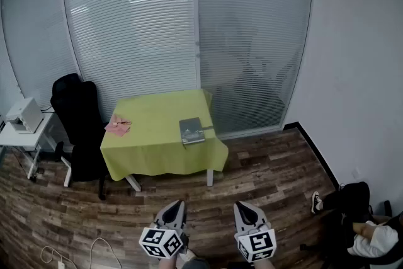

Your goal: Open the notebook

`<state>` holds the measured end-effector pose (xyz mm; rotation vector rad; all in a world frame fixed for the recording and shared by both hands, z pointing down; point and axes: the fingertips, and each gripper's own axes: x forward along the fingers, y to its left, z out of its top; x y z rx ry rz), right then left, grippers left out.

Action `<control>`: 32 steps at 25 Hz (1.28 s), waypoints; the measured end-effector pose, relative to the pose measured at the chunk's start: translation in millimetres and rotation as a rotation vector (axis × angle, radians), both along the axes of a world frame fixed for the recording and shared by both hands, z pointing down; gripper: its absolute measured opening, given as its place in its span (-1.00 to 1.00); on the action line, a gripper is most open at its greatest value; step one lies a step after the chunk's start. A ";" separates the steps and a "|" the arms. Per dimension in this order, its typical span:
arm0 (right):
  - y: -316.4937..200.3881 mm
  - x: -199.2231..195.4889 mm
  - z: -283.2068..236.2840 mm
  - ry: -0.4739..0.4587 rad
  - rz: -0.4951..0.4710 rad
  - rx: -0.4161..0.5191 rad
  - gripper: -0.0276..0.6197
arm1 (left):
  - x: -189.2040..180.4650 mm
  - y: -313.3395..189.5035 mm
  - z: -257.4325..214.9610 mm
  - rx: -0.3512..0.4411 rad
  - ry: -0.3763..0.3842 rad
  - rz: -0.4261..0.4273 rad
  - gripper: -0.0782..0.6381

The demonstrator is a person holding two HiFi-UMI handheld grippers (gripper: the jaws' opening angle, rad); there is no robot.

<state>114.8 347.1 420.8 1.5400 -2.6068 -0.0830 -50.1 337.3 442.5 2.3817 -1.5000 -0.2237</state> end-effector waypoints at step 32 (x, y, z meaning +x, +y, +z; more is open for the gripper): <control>-99.0 -15.7 54.8 0.015 -0.045 -0.177 -0.44 | -5.4 -102.7 49.7 -0.083 -0.139 -0.016 -0.41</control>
